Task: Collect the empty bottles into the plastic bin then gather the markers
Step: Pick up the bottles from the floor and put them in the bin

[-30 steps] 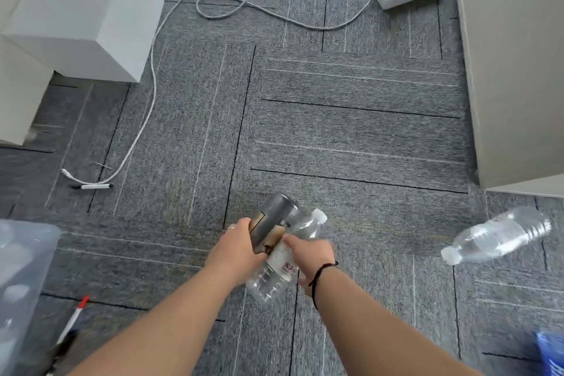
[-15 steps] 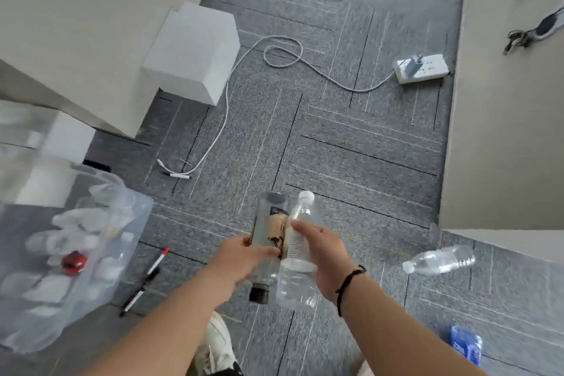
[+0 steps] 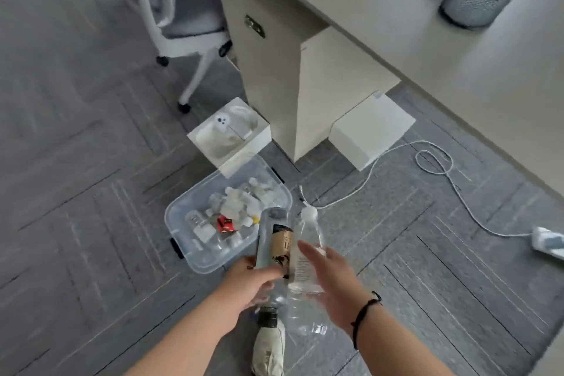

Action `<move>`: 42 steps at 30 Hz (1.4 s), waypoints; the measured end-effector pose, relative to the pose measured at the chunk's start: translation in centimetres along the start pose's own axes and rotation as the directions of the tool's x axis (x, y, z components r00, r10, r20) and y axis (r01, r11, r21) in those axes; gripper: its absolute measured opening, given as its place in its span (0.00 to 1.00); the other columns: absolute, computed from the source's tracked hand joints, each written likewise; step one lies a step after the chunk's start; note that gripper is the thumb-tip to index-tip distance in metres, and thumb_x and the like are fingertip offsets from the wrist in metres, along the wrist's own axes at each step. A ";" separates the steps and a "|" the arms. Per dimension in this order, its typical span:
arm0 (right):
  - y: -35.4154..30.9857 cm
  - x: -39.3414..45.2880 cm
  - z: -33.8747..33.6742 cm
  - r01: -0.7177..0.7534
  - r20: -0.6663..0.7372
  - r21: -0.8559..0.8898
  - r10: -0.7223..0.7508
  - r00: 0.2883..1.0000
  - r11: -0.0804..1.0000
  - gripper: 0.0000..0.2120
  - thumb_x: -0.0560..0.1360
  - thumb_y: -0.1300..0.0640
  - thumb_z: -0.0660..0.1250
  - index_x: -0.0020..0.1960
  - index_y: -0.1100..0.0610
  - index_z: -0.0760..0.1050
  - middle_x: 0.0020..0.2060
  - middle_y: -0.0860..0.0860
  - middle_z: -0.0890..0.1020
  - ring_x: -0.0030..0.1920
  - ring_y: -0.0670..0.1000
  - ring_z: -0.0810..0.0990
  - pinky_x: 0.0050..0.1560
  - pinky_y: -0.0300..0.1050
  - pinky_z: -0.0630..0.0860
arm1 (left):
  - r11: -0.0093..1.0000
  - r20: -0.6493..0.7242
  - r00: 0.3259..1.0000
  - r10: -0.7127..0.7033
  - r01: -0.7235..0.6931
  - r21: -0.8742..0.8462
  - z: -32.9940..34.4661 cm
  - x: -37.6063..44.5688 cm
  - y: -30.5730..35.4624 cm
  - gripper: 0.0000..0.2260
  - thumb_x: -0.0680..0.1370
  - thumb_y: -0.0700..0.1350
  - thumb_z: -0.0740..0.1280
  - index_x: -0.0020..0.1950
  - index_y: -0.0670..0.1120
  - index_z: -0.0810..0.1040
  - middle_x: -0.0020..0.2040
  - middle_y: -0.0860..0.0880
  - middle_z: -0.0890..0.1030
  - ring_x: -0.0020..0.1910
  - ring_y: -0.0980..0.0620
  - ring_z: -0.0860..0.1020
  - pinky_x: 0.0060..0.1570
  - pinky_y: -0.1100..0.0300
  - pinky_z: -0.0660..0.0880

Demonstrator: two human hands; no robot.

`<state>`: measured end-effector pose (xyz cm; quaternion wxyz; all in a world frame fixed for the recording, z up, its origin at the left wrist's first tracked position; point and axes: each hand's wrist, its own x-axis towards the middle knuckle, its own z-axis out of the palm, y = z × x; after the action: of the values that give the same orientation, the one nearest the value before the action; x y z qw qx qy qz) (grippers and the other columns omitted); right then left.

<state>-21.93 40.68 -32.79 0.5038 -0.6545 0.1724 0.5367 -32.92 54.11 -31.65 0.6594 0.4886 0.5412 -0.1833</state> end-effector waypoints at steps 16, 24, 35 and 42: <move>-8.6 12.2 16.7 -0.076 0.058 -0.181 0.088 0.994 0.980 0.24 0.74 0.41 0.72 0.60 0.53 0.68 0.50 0.51 0.74 0.60 0.58 0.75 0.66 0.59 0.75 | 0.893 -0.179 0.980 -0.083 -0.007 -0.450 -17.1 4.8 -3.7 0.20 0.69 0.46 0.79 0.57 0.40 0.81 0.43 0.43 0.85 0.41 0.46 0.83 0.40 0.54 0.79; -5.3 12.2 16.2 -0.186 -0.022 -0.199 0.186 0.982 0.962 0.18 0.76 0.46 0.72 0.59 0.52 0.69 0.61 0.53 0.72 0.63 0.57 0.76 0.67 0.58 0.76 | 0.852 -0.154 0.982 -0.114 0.017 -0.524 -17.5 5.7 -2.8 0.20 0.69 0.48 0.79 0.57 0.41 0.81 0.44 0.45 0.83 0.36 0.49 0.81 0.40 0.56 0.76; -4.8 10.8 13.8 -0.169 -0.022 -0.239 0.169 0.985 0.956 0.09 0.76 0.48 0.72 0.47 0.48 0.72 0.63 0.54 0.75 0.59 0.56 0.79 0.63 0.58 0.79 | 0.602 -0.084 0.980 -0.182 0.043 -0.797 -15.0 7.0 -0.1 0.20 0.78 0.56 0.69 0.64 0.45 0.74 0.59 0.36 0.81 0.56 0.37 0.83 0.60 0.40 0.79; -4.1 10.3 11.7 -0.174 -0.042 -0.238 0.169 0.985 0.956 0.15 0.78 0.47 0.70 0.59 0.51 0.70 0.54 0.53 0.76 0.55 0.55 0.80 0.62 0.57 0.79 | 0.654 -0.061 0.986 -0.154 0.055 -0.754 -13.4 6.7 1.4 0.19 0.79 0.63 0.62 0.57 0.49 0.73 0.61 0.31 0.79 0.58 0.35 0.82 0.62 0.42 0.77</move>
<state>-21.23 55.59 -38.92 0.3704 -0.6991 0.1675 0.5882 -36.73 67.98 -36.13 0.7564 0.1517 0.6344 0.0476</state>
